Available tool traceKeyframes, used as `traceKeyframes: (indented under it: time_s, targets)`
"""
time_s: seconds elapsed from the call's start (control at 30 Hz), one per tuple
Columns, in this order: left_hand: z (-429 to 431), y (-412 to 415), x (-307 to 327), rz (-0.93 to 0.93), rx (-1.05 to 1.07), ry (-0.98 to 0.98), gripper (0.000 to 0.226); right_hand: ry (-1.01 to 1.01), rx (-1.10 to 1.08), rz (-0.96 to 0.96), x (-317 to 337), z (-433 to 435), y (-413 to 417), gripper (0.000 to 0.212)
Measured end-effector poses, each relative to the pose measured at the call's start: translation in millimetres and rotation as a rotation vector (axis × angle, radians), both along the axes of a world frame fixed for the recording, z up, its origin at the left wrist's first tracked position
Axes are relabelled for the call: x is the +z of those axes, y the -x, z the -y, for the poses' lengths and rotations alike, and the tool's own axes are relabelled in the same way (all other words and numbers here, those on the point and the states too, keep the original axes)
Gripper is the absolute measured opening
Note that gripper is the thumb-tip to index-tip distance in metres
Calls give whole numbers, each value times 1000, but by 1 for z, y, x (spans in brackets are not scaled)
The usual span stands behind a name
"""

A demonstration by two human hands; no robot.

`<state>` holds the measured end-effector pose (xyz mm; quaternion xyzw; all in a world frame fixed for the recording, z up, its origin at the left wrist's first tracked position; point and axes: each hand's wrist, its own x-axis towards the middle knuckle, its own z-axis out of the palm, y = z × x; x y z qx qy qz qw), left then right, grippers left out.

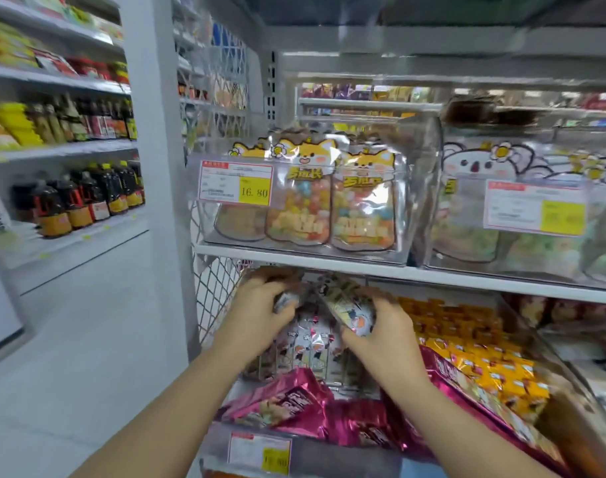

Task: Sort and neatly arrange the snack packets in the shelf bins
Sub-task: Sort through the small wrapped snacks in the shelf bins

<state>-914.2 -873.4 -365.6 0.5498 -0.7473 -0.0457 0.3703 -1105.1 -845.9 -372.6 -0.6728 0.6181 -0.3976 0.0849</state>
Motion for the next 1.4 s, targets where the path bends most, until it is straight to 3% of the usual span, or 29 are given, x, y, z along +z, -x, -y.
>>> traceKeyframes:
  time_s: [0.17,0.27,0.37,0.47,0.57,0.7,0.87,1.03,1.2,1.4]
  targets:
    - [24,13,-15,181,-68,-26,34,-72,-73,-207,-3,25,-11,53]
    - [30,11,-27,303,-38,-42,50,-43,33,-353,-11,35,-15,73]
    - [27,7,-35,416,-26,-63,57,-186,85,-546,-15,36,-12,88]
    - [25,0,-40,479,-49,-132,60,-295,92,-640,-16,32,-3,88]
    - [27,-2,-41,581,-34,-85,60,-278,107,-630,-15,32,0,81]
    - [32,9,-39,533,35,1,53,-203,71,-589,-13,43,-8,70]
    - [41,16,-40,512,111,-32,60,-175,57,-694,-17,48,-14,61]
    - [29,10,-33,486,95,-31,57,-223,106,-654,-12,34,-7,67]
    - [-7,11,-3,321,19,-123,40,-121,194,-554,7,3,5,52]
    - [-63,43,27,126,-82,-41,30,-6,259,-433,28,-50,39,39]
